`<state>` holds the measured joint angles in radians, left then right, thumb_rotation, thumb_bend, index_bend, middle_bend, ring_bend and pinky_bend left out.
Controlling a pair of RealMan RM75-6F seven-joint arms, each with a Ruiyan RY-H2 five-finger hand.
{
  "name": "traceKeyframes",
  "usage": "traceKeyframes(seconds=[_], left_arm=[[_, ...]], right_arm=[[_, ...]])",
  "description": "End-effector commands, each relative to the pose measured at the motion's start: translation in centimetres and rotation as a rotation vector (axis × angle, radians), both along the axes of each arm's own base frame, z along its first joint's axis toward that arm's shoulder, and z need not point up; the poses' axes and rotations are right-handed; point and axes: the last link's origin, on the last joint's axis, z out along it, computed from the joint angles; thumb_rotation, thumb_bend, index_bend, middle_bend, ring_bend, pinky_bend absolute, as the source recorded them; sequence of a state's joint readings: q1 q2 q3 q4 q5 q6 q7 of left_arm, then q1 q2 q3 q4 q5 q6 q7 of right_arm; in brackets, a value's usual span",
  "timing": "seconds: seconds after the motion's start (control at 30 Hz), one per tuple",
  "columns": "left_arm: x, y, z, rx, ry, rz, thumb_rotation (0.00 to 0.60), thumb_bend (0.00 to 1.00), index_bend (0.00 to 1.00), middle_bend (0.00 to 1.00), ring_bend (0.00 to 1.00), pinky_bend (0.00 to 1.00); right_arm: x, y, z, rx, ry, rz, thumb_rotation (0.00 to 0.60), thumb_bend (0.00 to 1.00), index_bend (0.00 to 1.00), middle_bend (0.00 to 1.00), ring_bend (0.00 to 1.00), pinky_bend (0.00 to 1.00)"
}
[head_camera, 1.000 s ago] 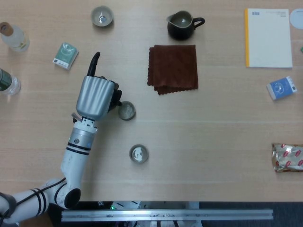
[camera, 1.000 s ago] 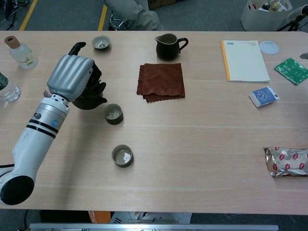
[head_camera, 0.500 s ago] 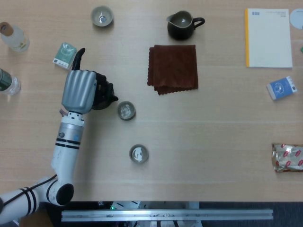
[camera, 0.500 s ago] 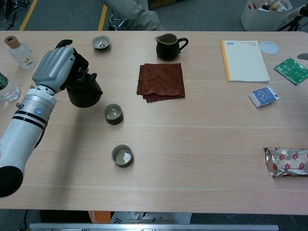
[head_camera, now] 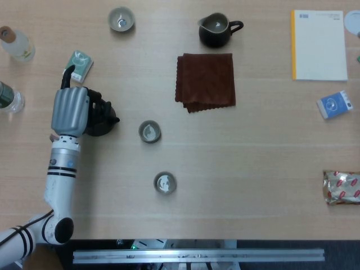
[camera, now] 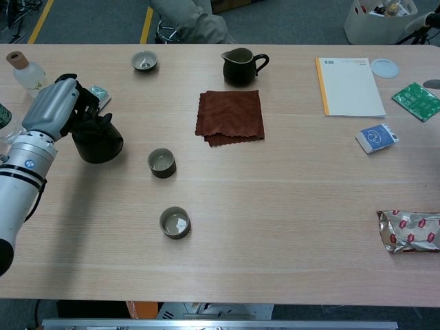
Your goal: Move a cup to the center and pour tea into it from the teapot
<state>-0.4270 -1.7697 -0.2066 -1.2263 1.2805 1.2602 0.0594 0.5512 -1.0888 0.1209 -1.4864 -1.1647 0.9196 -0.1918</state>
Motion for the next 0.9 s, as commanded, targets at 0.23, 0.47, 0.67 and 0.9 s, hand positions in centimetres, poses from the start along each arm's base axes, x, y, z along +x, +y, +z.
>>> traceKeyframes(seconds=[0.23,0.47,0.67,0.9], left_arm=[[-1.6,-0.2,-1.1,-0.011,0.006,0.043,0.6,0.36,0.93,0.99,0.77,0.07],[-2.3,-0.3,-1.6,-0.012,0.009,0.062,0.6,0.36,0.92,0.99,0.76,0.07],[-2.4,-0.3,-1.7,-0.016,0.012,0.068,0.6,0.36,0.9,0.97,0.75,0.07],[-2.6,-0.3,-1.8,-0.023,0.015,0.079,0.6,0.36,0.86,0.95,0.72,0.07]], right_arm=[[-0.1,0.1,0.0,0.0,0.001,-0.007,0.6,0.16,0.16,0.23,0.11,0.15],[-0.2,0.2,0.1,-0.002,0.001,-0.011,0.6,0.16,0.16,0.23,0.11,0.15],[-0.2,0.2,0.0,0.0,0.003,-0.013,0.6,0.16,0.16,0.23,0.11,0.15],[-0.3,0.2,0.0,0.002,0.005,-0.015,0.6,0.17,0.16,0.23,0.11,0.15]])
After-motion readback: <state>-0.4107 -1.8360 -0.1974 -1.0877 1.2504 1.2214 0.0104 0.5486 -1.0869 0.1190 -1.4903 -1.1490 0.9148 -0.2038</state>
